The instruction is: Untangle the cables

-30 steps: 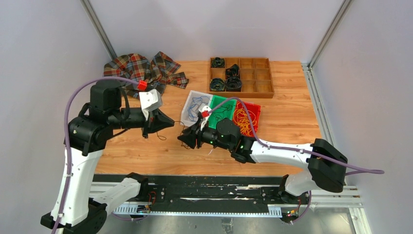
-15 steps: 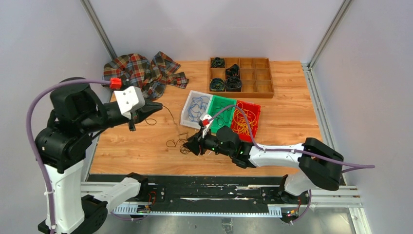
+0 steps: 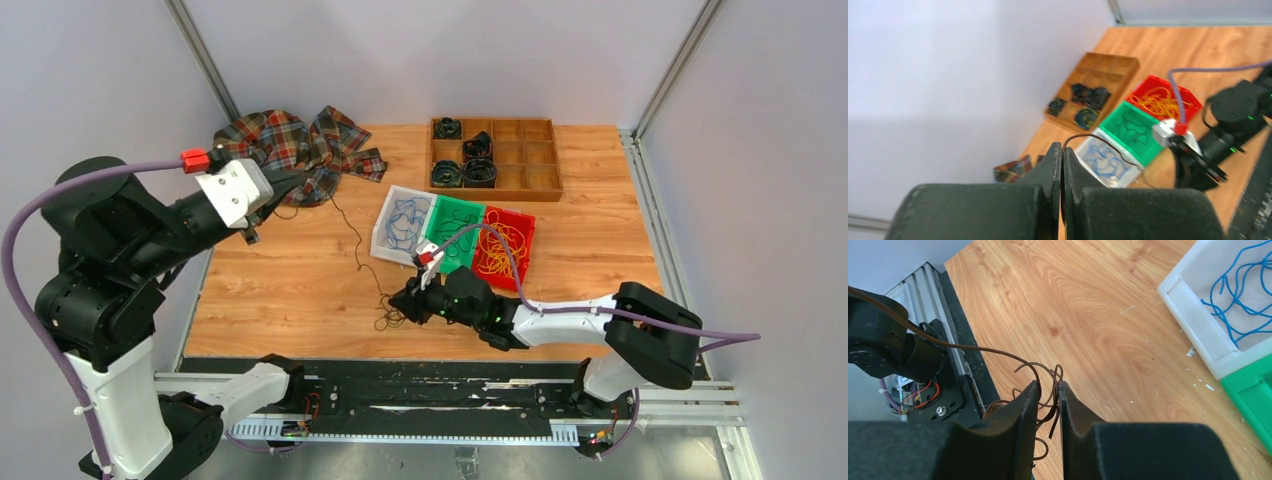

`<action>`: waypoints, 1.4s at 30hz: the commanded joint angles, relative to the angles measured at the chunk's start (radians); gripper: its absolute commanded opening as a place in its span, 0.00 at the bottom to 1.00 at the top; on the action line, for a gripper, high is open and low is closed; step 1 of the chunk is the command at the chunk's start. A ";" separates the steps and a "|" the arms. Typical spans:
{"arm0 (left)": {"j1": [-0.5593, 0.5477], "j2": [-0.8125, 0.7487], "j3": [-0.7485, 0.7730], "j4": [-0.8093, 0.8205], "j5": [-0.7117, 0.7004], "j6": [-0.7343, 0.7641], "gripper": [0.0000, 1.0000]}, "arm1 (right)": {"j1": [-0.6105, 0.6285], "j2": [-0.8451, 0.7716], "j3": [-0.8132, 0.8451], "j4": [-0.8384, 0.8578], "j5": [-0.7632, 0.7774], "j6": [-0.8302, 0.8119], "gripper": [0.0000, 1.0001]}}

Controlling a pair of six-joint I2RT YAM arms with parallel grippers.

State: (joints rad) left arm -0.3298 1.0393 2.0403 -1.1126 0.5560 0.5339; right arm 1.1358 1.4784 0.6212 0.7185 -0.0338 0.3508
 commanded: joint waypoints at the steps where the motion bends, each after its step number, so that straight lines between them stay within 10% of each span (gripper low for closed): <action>1: 0.001 0.019 0.074 0.151 -0.162 -0.004 0.01 | 0.012 0.005 -0.011 -0.043 0.067 0.010 0.19; 25: 0.000 0.064 0.155 0.774 -0.643 -0.002 0.01 | 0.011 -0.053 -0.081 -0.027 0.054 0.009 0.38; 42: 0.000 0.117 0.252 0.841 -0.474 -0.017 0.00 | 0.010 -0.083 -0.049 -0.020 0.082 0.029 0.38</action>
State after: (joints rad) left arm -0.3298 1.1831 2.3493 -0.2573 -0.0181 0.5507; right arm 1.1358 1.4513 0.5243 0.6765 0.0299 0.4107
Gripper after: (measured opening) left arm 0.017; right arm 0.348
